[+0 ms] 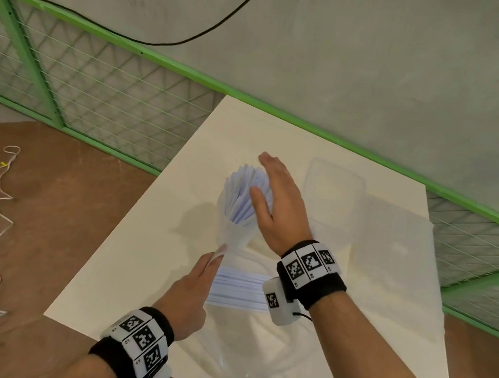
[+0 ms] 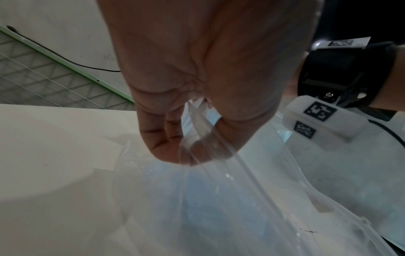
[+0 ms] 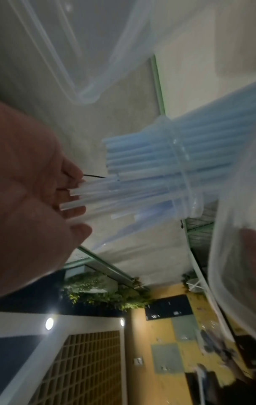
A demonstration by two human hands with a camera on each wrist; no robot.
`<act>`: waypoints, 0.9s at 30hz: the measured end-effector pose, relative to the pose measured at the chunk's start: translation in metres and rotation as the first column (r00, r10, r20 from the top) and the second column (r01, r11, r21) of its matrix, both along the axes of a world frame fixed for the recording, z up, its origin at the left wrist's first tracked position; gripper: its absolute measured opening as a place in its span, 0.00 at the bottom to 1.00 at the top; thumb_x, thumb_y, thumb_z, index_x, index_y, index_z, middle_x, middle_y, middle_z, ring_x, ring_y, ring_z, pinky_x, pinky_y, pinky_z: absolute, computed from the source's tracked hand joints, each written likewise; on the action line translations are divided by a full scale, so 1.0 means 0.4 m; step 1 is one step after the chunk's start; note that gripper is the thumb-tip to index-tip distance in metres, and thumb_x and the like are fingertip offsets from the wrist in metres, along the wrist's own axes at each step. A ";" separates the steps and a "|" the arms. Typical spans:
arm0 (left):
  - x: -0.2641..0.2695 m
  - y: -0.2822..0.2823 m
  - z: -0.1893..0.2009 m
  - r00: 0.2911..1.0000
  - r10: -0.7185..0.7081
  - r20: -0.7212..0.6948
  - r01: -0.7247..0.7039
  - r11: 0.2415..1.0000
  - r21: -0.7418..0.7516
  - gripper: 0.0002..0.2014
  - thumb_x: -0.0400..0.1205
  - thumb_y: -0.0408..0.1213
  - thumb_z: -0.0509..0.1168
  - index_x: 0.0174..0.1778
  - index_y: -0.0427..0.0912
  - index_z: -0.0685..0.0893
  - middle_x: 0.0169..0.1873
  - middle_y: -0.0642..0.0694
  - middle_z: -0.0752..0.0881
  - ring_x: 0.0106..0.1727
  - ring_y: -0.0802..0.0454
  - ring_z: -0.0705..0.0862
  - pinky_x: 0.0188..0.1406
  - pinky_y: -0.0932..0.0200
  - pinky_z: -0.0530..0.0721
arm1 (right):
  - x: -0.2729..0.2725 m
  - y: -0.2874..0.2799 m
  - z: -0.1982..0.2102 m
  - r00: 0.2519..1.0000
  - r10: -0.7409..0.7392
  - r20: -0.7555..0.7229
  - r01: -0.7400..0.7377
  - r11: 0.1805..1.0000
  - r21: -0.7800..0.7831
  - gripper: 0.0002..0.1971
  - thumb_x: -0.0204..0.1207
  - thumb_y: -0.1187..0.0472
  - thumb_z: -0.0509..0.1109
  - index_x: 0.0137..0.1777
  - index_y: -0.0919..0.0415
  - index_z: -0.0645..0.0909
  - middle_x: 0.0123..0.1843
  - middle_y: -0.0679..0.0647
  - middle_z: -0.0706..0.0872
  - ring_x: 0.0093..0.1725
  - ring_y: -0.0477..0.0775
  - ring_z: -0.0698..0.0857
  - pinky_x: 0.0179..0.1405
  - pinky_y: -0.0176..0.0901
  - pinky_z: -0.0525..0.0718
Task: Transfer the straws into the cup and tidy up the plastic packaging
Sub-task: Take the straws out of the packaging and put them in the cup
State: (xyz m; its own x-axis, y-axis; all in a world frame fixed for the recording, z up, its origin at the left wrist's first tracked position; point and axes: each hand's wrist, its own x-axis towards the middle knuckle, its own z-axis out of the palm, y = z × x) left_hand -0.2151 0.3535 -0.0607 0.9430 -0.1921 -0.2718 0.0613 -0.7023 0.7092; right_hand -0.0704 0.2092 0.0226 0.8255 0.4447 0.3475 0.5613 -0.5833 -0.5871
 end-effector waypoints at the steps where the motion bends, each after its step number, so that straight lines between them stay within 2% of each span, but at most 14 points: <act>1: -0.001 0.001 0.001 1.000 0.001 -0.002 -0.001 1.000 0.001 0.49 0.72 0.18 0.58 0.85 0.52 0.43 0.81 0.68 0.40 0.62 0.50 0.80 0.56 0.57 0.84 | 0.005 -0.002 -0.004 0.999 -0.045 -0.007 0.045 0.998 0.051 0.24 0.86 0.61 0.61 0.81 0.61 0.66 0.82 0.55 0.70 0.81 0.51 0.66 0.79 0.32 0.57; 3: -0.002 0.000 0.004 1.000 0.007 -0.009 -0.007 1.000 0.003 0.49 0.73 0.18 0.58 0.85 0.52 0.43 0.81 0.67 0.41 0.59 0.50 0.81 0.56 0.59 0.83 | 0.010 -0.003 -0.015 0.992 -0.123 -0.010 0.123 0.987 0.106 0.22 0.84 0.67 0.63 0.78 0.61 0.71 0.77 0.56 0.77 0.76 0.52 0.74 0.75 0.27 0.63; 4: -0.002 0.000 0.004 1.000 0.008 -0.009 -0.008 1.000 0.006 0.49 0.73 0.18 0.58 0.85 0.52 0.42 0.81 0.67 0.41 0.58 0.50 0.81 0.55 0.60 0.83 | 0.012 -0.001 -0.019 0.990 -0.143 0.014 0.140 0.984 0.113 0.21 0.83 0.70 0.64 0.76 0.62 0.74 0.73 0.56 0.80 0.71 0.53 0.79 0.74 0.31 0.69; 6: 0.000 0.001 0.002 1.000 0.004 -0.007 -0.004 1.000 0.007 0.49 0.73 0.18 0.58 0.85 0.52 0.42 0.81 0.67 0.40 0.63 0.50 0.80 0.57 0.59 0.83 | 0.017 0.006 -0.027 0.988 -0.148 0.052 0.143 0.985 0.096 0.20 0.82 0.72 0.65 0.73 0.63 0.78 0.68 0.58 0.84 0.65 0.55 0.83 0.70 0.42 0.78; 8: 0.003 0.001 -0.001 1.000 0.001 -0.008 -0.001 1.000 0.002 0.50 0.72 0.18 0.59 0.85 0.53 0.41 0.82 0.66 0.40 0.67 0.50 0.78 0.59 0.59 0.83 | 0.024 0.015 -0.037 0.991 -0.112 0.068 0.111 0.994 0.020 0.18 0.83 0.70 0.64 0.72 0.64 0.78 0.69 0.59 0.84 0.67 0.58 0.83 0.70 0.47 0.79; 10: 0.003 0.001 0.000 1.000 -0.001 -0.012 0.001 1.000 -0.001 0.50 0.72 0.18 0.59 0.85 0.53 0.41 0.82 0.65 0.40 0.68 0.51 0.78 0.60 0.59 0.83 | 0.024 0.022 -0.053 0.996 -0.050 0.077 0.056 0.995 -0.081 0.17 0.84 0.66 0.60 0.70 0.67 0.80 0.70 0.62 0.84 0.70 0.61 0.82 0.69 0.57 0.81; 12: 0.002 0.001 0.003 1.000 0.000 -0.020 0.000 1.000 -0.001 0.50 0.72 0.18 0.59 0.85 0.53 0.42 0.82 0.66 0.41 0.65 0.51 0.79 0.58 0.59 0.83 | 0.015 0.021 -0.055 0.999 -0.024 0.048 0.029 0.995 -0.096 0.19 0.85 0.62 0.57 0.71 0.66 0.79 0.72 0.62 0.82 0.74 0.61 0.78 0.71 0.59 0.78; 15: 0.001 0.005 0.005 0.999 0.018 -0.033 -0.017 0.999 0.031 0.49 0.72 0.18 0.58 0.85 0.53 0.42 0.82 0.65 0.41 0.44 0.54 0.79 0.44 0.68 0.79 | -0.019 0.012 -0.035 0.997 -0.080 -0.005 0.080 0.996 0.033 0.24 0.88 0.54 0.52 0.81 0.60 0.67 0.82 0.55 0.70 0.83 0.51 0.64 0.83 0.44 0.59; 17: 0.000 0.004 0.007 0.999 0.026 -0.040 -0.024 0.999 0.045 0.49 0.73 0.17 0.58 0.85 0.53 0.42 0.82 0.66 0.41 0.39 0.54 0.77 0.41 0.69 0.77 | -0.047 0.016 -0.030 0.998 -0.052 0.030 0.052 0.999 -0.001 0.28 0.87 0.49 0.50 0.85 0.58 0.59 0.85 0.52 0.63 0.85 0.49 0.57 0.83 0.40 0.51; 19: -0.002 0.002 0.011 0.999 0.028 -0.042 -0.026 0.998 0.052 0.49 0.73 0.18 0.58 0.85 0.52 0.42 0.82 0.66 0.41 0.42 0.53 0.79 0.45 0.63 0.81 | -0.061 0.028 -0.055 0.997 0.026 0.074 -0.010 0.979 -0.204 0.31 0.86 0.45 0.47 0.85 0.59 0.58 0.85 0.53 0.62 0.86 0.52 0.55 0.84 0.47 0.52; 21: -0.002 0.001 0.016 0.998 0.033 -0.051 -0.029 0.997 0.069 0.48 0.74 0.18 0.58 0.85 0.52 0.42 0.82 0.63 0.42 0.43 0.52 0.79 0.46 0.63 0.81 | -0.065 0.032 -0.081 0.994 0.065 0.084 -0.033 0.941 -0.338 0.31 0.85 0.44 0.45 0.84 0.61 0.61 0.85 0.54 0.65 0.85 0.54 0.57 0.82 0.59 0.60; 23: -0.001 0.002 0.017 0.998 0.037 -0.054 -0.033 0.997 0.072 0.48 0.74 0.18 0.58 0.85 0.51 0.41 0.82 0.63 0.42 0.45 0.51 0.81 0.48 0.61 0.82 | -0.058 0.032 -0.080 0.996 0.039 0.083 -0.014 0.957 -0.290 0.32 0.85 0.44 0.47 0.85 0.60 0.59 0.86 0.53 0.62 0.86 0.53 0.56 0.81 0.59 0.61; 25: -0.002 0.004 0.018 0.998 0.030 -0.048 -0.027 0.997 0.067 0.48 0.74 0.18 0.58 0.85 0.51 0.42 0.82 0.63 0.41 0.51 0.48 0.83 0.52 0.57 0.84 | -0.053 0.036 -0.059 0.994 0.006 0.105 0.010 0.989 -0.146 0.32 0.85 0.46 0.53 0.86 0.60 0.54 0.87 0.53 0.56 0.86 0.52 0.53 0.83 0.56 0.58; 27: -0.003 0.004 0.018 0.998 0.029 -0.059 -0.024 0.997 0.076 0.48 0.74 0.18 0.57 0.85 0.51 0.42 0.83 0.61 0.42 0.54 0.47 0.83 0.53 0.59 0.82 | -0.051 0.051 -0.041 0.988 0.013 0.156 0.004 0.994 -0.113 0.34 0.85 0.48 0.56 0.86 0.60 0.51 0.88 0.53 0.51 0.87 0.52 0.51 0.83 0.54 0.56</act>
